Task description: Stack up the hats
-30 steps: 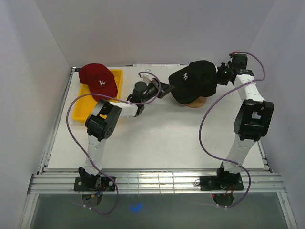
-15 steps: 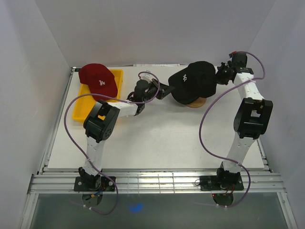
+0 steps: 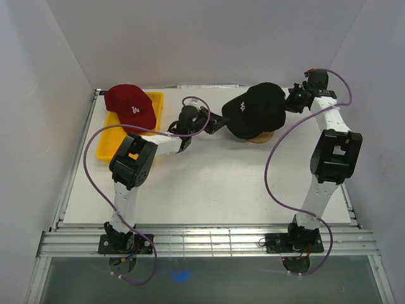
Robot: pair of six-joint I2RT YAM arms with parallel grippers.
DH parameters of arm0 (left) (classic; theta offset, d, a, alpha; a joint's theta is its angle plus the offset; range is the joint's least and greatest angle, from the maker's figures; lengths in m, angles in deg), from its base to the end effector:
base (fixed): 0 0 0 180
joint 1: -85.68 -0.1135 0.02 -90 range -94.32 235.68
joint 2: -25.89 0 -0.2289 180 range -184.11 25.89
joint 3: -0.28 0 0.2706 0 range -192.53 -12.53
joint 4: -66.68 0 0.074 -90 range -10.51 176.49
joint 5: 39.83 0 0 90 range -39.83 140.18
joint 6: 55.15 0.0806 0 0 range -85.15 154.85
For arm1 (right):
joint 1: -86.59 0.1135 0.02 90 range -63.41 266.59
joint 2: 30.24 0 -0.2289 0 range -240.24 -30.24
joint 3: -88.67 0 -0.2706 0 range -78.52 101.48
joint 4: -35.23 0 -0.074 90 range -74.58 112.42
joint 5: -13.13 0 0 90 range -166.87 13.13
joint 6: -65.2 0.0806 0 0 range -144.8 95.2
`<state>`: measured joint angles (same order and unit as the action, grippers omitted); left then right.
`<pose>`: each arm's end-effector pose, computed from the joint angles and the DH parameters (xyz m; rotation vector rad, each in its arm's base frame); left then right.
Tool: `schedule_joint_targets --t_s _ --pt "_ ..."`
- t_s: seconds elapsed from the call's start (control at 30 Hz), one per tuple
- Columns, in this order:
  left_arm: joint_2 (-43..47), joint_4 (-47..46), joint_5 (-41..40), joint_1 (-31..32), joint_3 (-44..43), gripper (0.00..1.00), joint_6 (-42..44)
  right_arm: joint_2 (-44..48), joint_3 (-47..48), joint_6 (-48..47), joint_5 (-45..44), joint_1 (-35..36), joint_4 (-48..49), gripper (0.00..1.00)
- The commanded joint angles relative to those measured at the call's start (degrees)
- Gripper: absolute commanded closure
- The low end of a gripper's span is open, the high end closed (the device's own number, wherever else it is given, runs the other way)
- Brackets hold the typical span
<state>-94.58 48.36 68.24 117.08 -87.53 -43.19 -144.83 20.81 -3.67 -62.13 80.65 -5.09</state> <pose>0.4221 -0.2870 0.1275 -0.6004 2.0556 -1.5425 0.4966 -0.0311 0.2069 0.4158 2.2885 0.4319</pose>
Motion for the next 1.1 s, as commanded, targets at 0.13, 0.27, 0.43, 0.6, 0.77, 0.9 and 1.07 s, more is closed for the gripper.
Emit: schedule_joint_targets --t_s 0.13,0.27,0.43,0.6,0.77,0.9,1.07 --pt "-3.46 22.79 -8.05 -2.57 -0.32 1.00 3.07 -1.78 -1.42 -1.00 -1.47 -1.27 -4.57 0.91" --pt "-3.72 23.74 -8.13 -2.83 -0.93 1.00 3.77 -1.52 -1.86 -1.09 -1.56 -1.54 -4.49 0.91" --pt "-4.60 25.86 -7.26 -3.18 -3.65 1.00 5.35 -0.91 -1.77 -0.91 -0.94 -1.89 -4.57 0.90" --pt "-4.60 27.18 -6.90 -3.27 -4.54 0.91 6.76 0.06 0.33 -0.56 -0.77 -2.15 -5.36 0.86" --pt "-3.90 27.62 -6.64 -3.27 -4.89 0.58 8.16 0.76 1.83 -0.21 -0.24 -2.33 -6.07 0.81" --pt "-1.97 28.06 -7.16 -3.27 -4.80 0.48 10.18 1.29 2.18 0.32 0.72 -2.33 -6.16 0.78" --pt "-0.48 28.85 -7.17 -3.27 -4.89 0.47 11.86 2.26 2.45 1.02 1.52 -2.33 -6.16 0.75"
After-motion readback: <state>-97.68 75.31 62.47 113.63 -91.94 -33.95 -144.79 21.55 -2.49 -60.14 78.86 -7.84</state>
